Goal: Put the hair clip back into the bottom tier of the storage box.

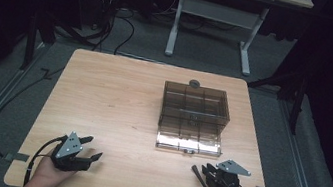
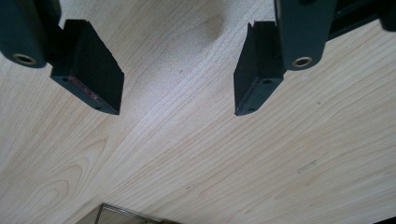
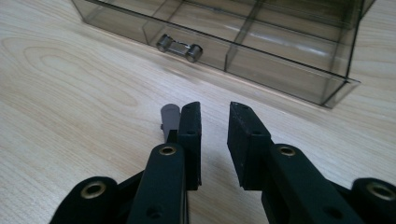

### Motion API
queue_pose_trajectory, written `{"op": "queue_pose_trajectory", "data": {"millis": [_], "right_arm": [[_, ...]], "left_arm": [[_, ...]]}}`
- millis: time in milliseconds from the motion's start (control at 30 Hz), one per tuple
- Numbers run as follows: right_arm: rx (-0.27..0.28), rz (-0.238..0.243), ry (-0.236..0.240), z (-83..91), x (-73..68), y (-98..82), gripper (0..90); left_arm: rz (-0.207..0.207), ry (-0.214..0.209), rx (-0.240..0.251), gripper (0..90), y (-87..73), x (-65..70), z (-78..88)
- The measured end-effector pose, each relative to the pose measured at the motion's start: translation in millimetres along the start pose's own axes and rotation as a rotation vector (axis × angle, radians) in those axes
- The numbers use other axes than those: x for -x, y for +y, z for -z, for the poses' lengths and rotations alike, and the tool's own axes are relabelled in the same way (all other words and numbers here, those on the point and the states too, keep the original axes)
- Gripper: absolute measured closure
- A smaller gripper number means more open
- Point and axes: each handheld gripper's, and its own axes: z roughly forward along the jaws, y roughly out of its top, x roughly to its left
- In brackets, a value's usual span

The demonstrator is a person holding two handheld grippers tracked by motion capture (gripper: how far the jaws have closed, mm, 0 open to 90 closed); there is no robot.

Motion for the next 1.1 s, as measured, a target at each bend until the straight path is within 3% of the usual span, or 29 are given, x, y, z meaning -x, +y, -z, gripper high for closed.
{"op": "queue_pose_trajectory", "data": {"millis": [367, 1100], "right_arm": [[-0.075, -0.045, 0.012, 0.8, 10.0, 3.3, 72.8], [-0.304, 0.001, 0.047, -0.7, 13.2, 31.9, 68.0]], "left_arm": [[0.013, 0.009, 0.002, 34.0, -0.1, -0.4, 0.1], [0.0, -0.005, 0.003, 34.0, -0.1, 0.1, 0.3]]}}
